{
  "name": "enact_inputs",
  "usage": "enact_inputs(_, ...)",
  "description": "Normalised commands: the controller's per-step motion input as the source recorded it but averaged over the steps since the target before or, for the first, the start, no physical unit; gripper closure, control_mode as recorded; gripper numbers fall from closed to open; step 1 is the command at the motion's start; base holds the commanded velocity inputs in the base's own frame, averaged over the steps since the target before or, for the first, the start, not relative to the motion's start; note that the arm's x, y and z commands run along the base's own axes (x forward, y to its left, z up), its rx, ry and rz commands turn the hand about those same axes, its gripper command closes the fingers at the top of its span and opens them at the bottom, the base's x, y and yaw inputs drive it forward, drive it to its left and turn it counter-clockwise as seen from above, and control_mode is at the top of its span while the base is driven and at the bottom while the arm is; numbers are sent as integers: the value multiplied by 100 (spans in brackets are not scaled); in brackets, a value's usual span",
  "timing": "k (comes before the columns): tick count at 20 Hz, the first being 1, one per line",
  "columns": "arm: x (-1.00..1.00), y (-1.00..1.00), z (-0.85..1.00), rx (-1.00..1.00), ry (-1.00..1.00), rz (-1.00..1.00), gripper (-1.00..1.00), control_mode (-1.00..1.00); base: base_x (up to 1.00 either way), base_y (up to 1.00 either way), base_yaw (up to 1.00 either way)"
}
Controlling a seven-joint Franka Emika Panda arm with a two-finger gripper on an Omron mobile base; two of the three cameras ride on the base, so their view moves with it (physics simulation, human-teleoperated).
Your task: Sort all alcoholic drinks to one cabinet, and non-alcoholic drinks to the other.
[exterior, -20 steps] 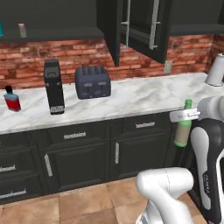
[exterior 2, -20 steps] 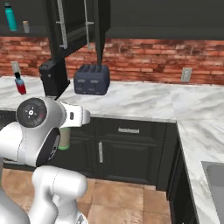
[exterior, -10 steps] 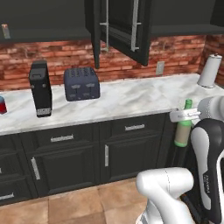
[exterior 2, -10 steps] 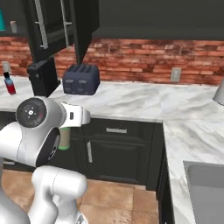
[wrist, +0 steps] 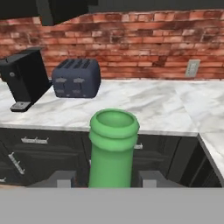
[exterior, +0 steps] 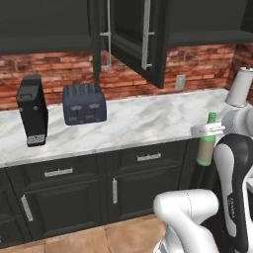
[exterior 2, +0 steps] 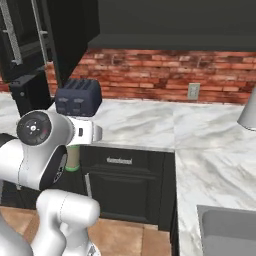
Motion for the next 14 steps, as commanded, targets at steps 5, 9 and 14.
enact_inputs(5,0,0,0,0,0,0,100,100,51,-47,0)
enact_inputs(9,0,0,0,0,0,0,100,100,56,-11,-3)
enact_inputs(14,0,0,0,0,0,0,100,100,60,0,-7)
